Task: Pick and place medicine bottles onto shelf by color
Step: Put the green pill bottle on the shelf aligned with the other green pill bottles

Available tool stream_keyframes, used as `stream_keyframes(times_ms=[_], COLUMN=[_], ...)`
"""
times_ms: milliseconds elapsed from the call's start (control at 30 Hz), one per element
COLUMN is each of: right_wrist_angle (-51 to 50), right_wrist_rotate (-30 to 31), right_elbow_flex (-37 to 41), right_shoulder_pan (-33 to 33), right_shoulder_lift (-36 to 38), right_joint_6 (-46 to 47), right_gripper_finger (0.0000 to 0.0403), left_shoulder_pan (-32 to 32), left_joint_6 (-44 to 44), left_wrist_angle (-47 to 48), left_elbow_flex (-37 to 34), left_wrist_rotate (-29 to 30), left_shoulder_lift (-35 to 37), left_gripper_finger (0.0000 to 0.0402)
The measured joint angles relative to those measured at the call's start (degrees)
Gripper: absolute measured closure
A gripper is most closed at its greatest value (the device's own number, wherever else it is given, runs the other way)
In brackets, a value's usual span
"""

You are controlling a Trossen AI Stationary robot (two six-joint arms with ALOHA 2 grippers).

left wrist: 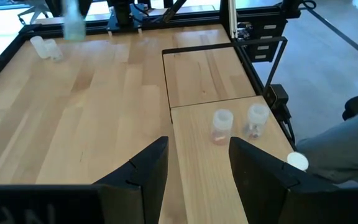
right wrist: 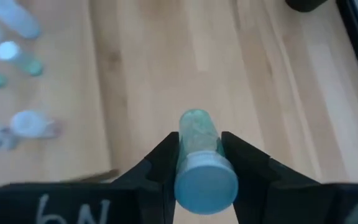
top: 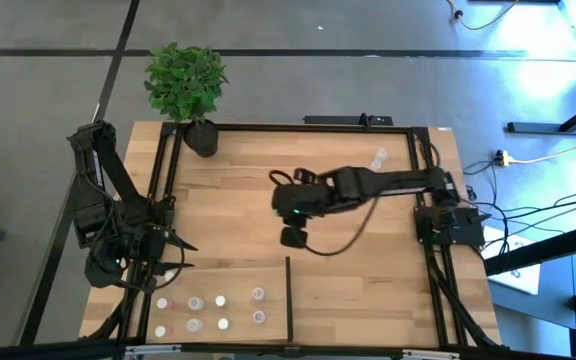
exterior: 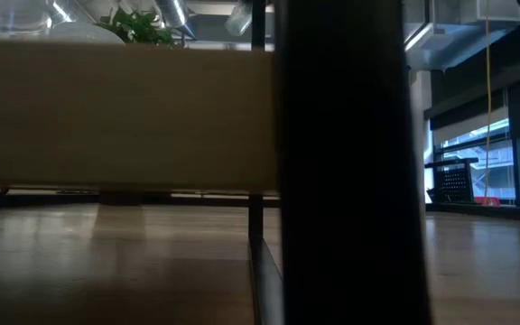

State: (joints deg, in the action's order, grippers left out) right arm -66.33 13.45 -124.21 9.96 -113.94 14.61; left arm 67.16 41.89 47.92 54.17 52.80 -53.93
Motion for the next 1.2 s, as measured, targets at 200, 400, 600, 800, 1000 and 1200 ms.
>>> stream_keyframes(times_ms=[200, 400, 600, 800, 1000, 1200], right_wrist_angle=[-0.03, -0.18, 0.16, 0.31, 1.49, 1.84], right_wrist_rotate=[-4.02, -4.55, -4.48, -5.14, -7.54, -8.76], right_elbow_flex=[-3.03, -3.21, -3.23, -3.21, -2.79, -2.0], right_shoulder_pan=[-5.51, -9.13, -10.85, -11.38, -12.11, -12.11], right_shoulder_lift=[-5.67, -9.57, -12.42, -14.43, -15.14, -15.23], right_joint_6=[-3.42, -3.23, -3.15, -7.38, -8.0, -10.66], right_gripper_finger=[0.0288, 0.0287, 0.0286, 0.0286, 0.0286, 0.0286], left_shoulder_pan=[-0.02, -0.01, -0.02, -0.02, -1.13, -4.19], left_joint_6=[0.16, 1.43, 1.45, 1.36, 1.18, 1.14], left_wrist_angle=[0.0, 0.02, 0.02, 0.7, 2.82, 3.08], left_elbow_flex=[0.0, 0.0, 0.0, 0.01, 0.0, 0.0], left_wrist_rotate=[0.02, 0.02, 0.02, 6.85, 11.11, 13.41], left_shoulder_lift=[0.0, 0.01, 0.02, 0.04, 0.04, 0.04], left_gripper_finger=[0.0239, 0.0239, 0.0239, 0.0239, 0.0239, 0.0239])
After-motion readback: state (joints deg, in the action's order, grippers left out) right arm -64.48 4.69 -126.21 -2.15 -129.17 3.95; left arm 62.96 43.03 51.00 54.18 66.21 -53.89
